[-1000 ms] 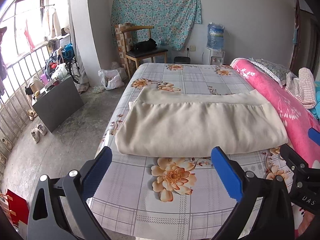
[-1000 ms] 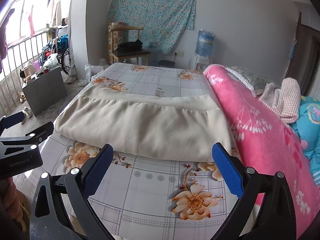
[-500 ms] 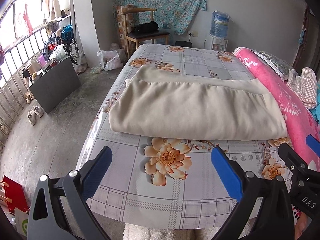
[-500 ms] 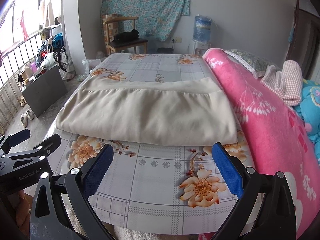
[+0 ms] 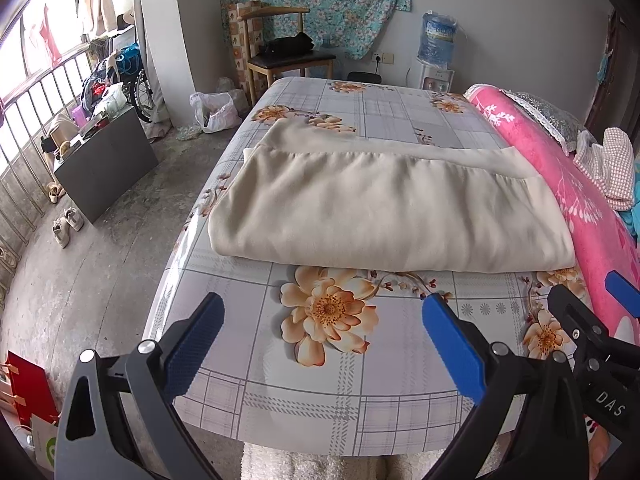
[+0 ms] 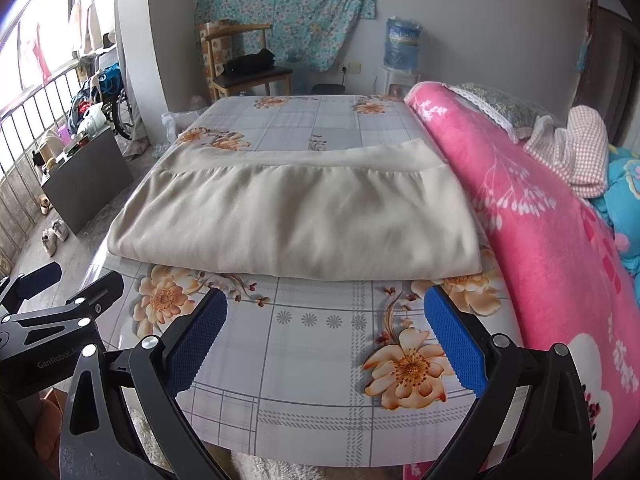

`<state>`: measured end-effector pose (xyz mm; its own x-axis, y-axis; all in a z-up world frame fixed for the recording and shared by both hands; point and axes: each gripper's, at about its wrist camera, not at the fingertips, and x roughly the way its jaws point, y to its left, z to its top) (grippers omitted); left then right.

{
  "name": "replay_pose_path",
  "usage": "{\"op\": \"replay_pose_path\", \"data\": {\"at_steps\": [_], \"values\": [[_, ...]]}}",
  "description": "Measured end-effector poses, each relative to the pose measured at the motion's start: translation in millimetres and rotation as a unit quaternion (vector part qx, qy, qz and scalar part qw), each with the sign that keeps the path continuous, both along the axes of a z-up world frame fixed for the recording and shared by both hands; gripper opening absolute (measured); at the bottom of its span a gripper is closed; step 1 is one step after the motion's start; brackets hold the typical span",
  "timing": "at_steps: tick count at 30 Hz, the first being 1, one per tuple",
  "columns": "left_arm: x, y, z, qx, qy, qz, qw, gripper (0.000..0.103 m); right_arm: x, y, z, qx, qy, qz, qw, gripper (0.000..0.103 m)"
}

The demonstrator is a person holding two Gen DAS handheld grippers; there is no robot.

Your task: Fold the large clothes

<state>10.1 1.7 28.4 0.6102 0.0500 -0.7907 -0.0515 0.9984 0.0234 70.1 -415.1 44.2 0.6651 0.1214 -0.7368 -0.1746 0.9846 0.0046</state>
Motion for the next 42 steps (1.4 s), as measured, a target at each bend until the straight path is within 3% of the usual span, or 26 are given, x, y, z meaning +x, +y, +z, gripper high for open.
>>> {"op": "replay_pose_path", "data": {"at_steps": [42], "values": [[5.4,-10.2,-6.5,-0.016,0.014,-0.014,0.9997,0.097,-0.3,-5.5,-5.6,-0.009,0.017,-0.006,1.0,0.095]]}}
